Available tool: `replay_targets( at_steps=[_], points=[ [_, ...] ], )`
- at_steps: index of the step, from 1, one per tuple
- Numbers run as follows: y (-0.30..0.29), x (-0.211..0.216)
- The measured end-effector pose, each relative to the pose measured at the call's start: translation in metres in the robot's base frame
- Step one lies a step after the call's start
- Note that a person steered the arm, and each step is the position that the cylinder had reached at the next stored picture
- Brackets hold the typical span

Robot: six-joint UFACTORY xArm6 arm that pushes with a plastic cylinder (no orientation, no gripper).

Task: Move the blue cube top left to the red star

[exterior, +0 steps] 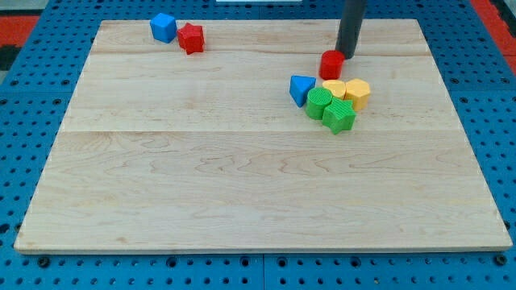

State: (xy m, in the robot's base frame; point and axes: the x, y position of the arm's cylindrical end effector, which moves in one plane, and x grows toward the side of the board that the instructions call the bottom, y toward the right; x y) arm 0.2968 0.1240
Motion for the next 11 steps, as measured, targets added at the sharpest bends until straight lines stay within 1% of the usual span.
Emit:
replay_targets(
  at_steps=[1,2,3,4,5,6,7,8,9,10,11],
  points=[
    [-0.023,0.036],
    [-0.012,0.013],
    [-0.088,-0.011],
    [-0.21,-0.01],
    [-0.317,0.009],
    [-0.386,-0.047],
    [-0.391,-0.105],
    [-0.338,-0.103],
    [-0.266,-0.091],
    [-0.247,-0.048],
    [-0.21,-0.027]
  ],
)
